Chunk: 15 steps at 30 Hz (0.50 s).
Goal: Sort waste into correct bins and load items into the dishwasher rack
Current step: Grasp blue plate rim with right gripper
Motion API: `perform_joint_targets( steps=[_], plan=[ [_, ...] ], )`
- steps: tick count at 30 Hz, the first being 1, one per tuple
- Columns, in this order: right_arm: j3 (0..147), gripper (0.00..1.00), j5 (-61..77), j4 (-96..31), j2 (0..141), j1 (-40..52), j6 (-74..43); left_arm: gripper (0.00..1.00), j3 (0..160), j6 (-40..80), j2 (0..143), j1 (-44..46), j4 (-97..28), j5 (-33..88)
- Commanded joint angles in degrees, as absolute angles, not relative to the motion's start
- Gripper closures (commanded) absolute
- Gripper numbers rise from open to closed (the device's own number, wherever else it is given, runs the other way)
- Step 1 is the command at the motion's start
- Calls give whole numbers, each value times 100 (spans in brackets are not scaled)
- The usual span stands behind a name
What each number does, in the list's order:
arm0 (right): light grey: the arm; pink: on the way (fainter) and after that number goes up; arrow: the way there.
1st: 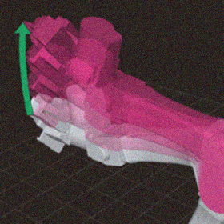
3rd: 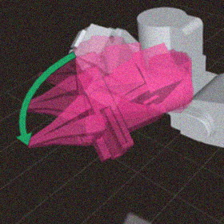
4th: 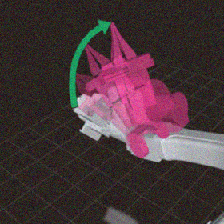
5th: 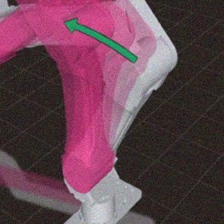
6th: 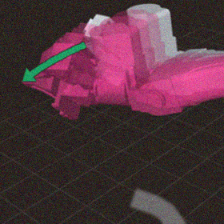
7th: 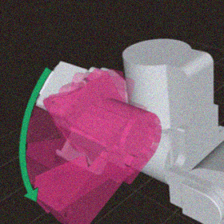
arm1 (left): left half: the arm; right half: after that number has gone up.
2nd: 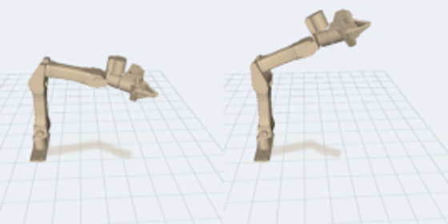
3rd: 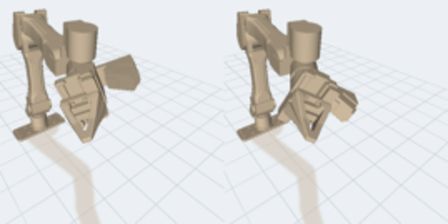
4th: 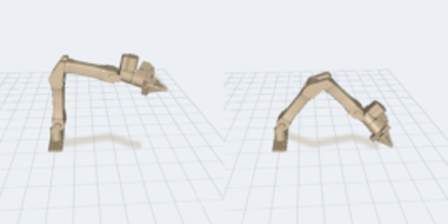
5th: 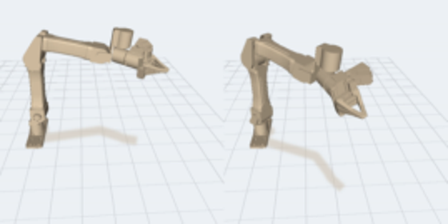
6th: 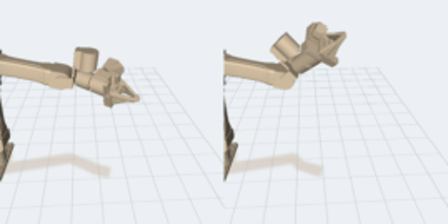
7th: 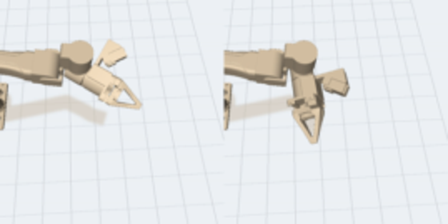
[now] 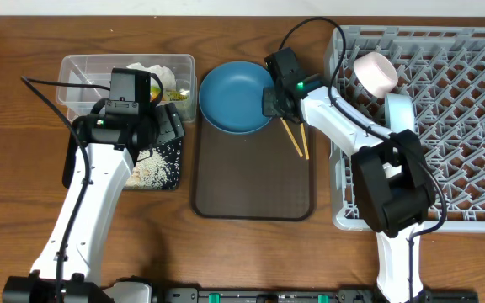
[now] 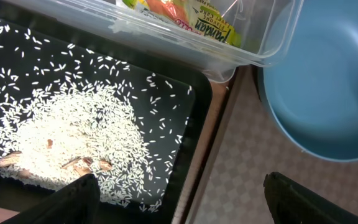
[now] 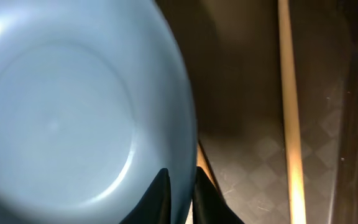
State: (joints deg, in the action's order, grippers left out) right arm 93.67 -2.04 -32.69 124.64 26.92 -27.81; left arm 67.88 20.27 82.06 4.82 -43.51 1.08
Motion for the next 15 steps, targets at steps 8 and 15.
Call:
perform_joint_targets(
  steps=[8, 15],
  plan=[
    [9299, 99, -423, -3448, 12390, 2692, -2410, 13, 6847, 1973, 8143, 462, -4368, 38],
    [9327, 99, -410, -3332, 11498, 2657, -1876, 13, 6847, 1973, 8143, 462, -4368, 38]
  ],
)
